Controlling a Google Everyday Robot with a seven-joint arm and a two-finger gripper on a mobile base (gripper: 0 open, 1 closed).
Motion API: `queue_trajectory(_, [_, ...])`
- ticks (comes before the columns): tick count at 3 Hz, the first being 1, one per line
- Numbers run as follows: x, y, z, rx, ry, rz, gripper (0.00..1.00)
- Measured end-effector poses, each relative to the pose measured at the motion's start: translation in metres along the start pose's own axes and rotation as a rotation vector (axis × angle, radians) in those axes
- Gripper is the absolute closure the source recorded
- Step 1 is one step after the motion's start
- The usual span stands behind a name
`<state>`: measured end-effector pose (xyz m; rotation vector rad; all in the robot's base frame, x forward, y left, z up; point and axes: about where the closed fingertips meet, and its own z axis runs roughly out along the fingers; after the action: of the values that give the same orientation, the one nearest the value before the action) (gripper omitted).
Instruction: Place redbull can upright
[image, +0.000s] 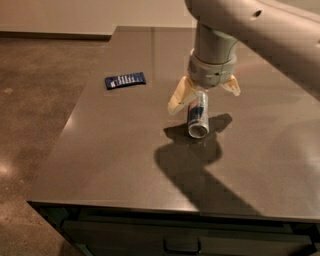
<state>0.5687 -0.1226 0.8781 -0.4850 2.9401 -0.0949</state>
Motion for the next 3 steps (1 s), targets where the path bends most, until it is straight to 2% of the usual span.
queue_trajectory(2, [-0.012, 0.012, 0.022, 0.004, 0.073, 0.069, 0.0])
queue_trajectory(3, [-0.016, 0.017, 0.025, 0.004, 0.086, 0.078, 0.18])
